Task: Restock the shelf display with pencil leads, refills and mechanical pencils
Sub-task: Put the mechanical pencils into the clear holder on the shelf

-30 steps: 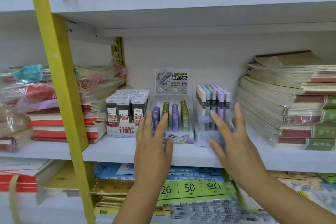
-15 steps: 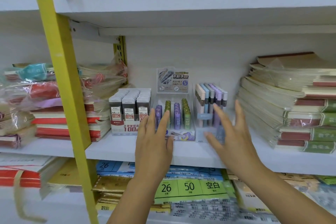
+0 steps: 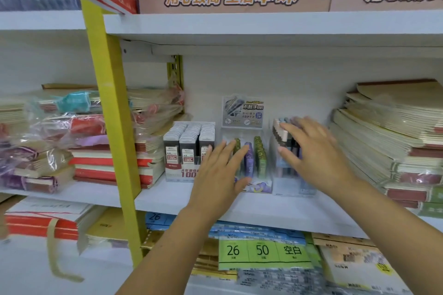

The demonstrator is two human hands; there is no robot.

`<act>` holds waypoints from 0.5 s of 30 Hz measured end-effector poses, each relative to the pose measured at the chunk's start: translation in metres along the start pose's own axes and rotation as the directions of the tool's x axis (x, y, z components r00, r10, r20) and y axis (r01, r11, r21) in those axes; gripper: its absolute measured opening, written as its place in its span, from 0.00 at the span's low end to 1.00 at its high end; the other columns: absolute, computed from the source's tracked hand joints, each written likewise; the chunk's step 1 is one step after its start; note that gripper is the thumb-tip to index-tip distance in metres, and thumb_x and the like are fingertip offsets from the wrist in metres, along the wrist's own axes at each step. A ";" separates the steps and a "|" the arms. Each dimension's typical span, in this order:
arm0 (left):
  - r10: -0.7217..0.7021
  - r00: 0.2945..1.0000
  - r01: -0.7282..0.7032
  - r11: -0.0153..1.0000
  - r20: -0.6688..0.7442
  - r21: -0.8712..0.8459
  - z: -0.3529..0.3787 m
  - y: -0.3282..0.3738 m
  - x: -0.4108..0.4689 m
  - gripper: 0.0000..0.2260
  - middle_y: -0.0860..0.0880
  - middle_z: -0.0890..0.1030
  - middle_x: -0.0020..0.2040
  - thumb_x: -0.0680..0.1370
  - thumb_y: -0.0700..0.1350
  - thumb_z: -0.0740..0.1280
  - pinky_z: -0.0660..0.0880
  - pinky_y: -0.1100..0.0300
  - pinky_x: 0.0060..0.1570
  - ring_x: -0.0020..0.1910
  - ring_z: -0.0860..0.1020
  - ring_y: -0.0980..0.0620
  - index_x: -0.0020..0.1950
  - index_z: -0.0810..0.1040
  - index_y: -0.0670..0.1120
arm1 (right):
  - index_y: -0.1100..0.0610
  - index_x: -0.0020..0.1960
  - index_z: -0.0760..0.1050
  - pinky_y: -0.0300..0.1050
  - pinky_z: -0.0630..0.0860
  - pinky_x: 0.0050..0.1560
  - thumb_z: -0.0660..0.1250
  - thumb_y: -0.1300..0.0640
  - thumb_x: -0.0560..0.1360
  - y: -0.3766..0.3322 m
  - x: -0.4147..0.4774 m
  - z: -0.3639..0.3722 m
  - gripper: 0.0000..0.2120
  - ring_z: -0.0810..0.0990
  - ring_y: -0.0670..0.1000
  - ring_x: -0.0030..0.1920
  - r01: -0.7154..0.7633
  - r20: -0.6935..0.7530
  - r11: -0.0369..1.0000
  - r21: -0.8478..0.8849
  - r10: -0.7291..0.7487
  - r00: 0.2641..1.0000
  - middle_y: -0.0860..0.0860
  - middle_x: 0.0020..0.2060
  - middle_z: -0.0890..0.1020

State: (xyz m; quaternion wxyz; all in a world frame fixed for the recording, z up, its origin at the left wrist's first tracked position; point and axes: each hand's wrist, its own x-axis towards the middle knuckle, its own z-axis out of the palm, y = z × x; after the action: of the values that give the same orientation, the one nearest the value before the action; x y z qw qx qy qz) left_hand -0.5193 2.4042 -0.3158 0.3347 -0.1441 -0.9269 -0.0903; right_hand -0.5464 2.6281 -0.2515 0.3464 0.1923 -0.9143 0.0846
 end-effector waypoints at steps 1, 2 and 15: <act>0.003 0.999 -0.004 1.000 -0.042 -0.007 -0.005 -0.003 -0.002 0.30 0.49 0.59 0.80 0.80 0.58 0.63 0.42 0.55 0.77 0.80 0.54 0.49 0.80 0.57 0.54 | 0.50 0.73 0.65 0.53 0.55 0.74 0.63 0.44 0.77 -0.005 -0.002 -0.001 0.26 0.58 0.55 0.75 0.015 -0.058 1.000 0.012 -0.014 0.998 0.54 0.74 0.65; -0.005 0.994 0.005 1.000 -0.111 0.002 -0.011 -0.008 -0.005 0.30 0.48 0.63 0.79 0.79 0.56 0.66 0.48 0.52 0.78 0.79 0.58 0.47 0.79 0.61 0.52 | 0.52 0.73 0.66 0.53 0.55 0.74 0.63 0.46 0.78 -0.014 -0.005 -0.001 0.25 0.57 0.55 0.75 0.050 -0.129 0.997 0.060 -0.042 0.991 0.54 0.74 0.66; -0.135 0.988 0.135 0.991 -0.068 -0.012 -0.043 -0.084 -0.009 0.33 0.47 0.64 0.78 0.75 0.44 0.74 0.56 0.48 0.76 0.79 0.56 0.45 0.77 0.64 0.53 | 0.46 0.72 0.64 0.52 0.51 0.73 0.65 0.41 0.75 -0.091 -0.009 0.064 0.28 0.63 0.55 0.73 0.140 0.116 0.990 0.016 -0.141 0.983 0.48 0.71 0.69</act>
State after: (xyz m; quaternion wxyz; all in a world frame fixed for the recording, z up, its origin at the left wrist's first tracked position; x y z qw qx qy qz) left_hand -0.5149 2.3122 -0.2951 0.3590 -0.0791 -0.9221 -0.1211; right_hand -0.5415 2.5294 -0.3030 0.2969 0.2621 -0.9168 0.0520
